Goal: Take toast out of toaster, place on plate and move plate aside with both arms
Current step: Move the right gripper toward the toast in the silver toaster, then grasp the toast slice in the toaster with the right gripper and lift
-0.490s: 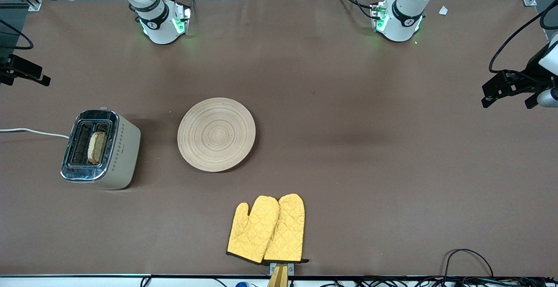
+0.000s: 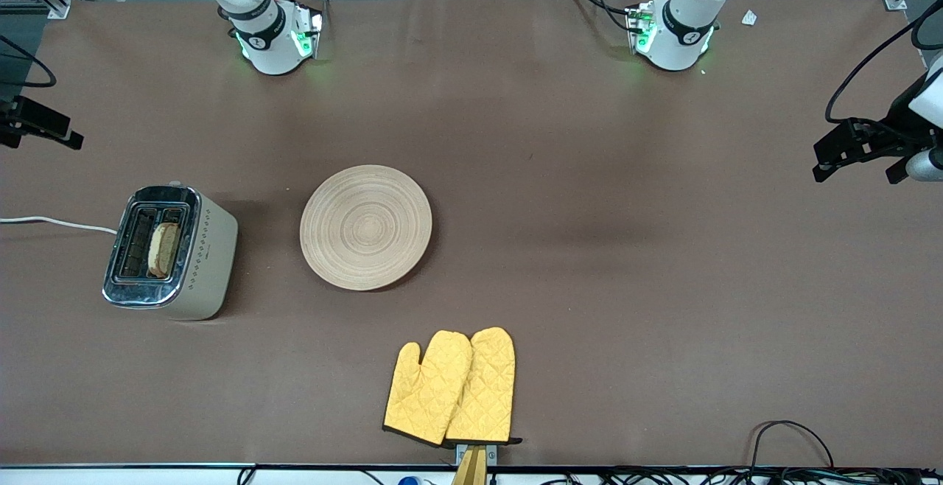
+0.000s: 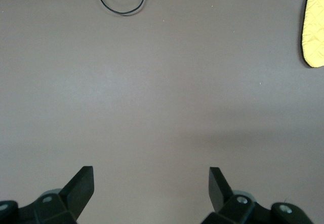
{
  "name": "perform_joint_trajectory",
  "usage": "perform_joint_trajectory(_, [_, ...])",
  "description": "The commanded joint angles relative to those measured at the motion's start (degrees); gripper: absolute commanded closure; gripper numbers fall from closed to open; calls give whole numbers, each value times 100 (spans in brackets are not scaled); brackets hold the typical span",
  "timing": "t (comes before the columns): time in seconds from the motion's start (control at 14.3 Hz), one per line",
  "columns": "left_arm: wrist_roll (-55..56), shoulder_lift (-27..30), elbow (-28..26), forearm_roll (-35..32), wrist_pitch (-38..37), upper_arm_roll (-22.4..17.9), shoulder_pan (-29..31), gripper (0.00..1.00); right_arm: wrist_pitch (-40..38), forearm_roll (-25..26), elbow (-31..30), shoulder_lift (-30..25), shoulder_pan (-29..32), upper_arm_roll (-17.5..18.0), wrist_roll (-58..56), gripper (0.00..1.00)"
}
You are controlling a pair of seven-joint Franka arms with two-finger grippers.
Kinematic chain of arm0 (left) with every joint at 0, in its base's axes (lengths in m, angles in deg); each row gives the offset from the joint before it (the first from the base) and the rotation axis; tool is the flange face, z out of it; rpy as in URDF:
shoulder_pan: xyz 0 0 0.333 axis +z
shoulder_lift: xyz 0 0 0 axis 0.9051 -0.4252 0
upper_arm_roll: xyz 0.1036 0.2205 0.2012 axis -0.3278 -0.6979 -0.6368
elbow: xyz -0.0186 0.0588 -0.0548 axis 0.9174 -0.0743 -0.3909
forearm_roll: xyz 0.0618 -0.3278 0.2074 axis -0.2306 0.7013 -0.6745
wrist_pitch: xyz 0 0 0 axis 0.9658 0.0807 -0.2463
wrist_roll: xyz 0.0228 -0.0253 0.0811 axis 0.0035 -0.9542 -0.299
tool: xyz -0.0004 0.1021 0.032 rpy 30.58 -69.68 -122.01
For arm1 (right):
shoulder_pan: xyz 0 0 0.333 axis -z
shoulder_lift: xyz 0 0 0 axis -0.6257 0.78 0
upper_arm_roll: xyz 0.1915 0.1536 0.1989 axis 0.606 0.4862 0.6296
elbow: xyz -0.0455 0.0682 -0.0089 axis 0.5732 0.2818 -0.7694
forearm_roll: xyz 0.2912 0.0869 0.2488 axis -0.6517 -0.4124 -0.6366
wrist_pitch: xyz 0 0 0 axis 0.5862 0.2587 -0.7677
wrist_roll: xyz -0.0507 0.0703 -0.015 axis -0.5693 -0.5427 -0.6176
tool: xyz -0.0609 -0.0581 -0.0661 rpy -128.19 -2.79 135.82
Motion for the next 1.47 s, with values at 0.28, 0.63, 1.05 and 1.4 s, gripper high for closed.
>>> perform_joint_trajectory(0.28, [-59,-24,65,-61,-76,11,12,0,1504,137,-465,1327,-54,36,129,0])
perform_joint_trajectory(0.63, [-6,-33,56,-61,-76,37,-58,0,2023,128,-886,1699,-63,45,138,0])
perform_joint_trajectory(1.05, [-50,-59,39,-61,-322,46,-111,0,2023,128,-984,1979,-98,45,129,41])
perform_joint_trajectory(1.4, [-33,-77,39,-43,-322,46,-111,0,2015,146,-861,2015,-46,36,77,100])
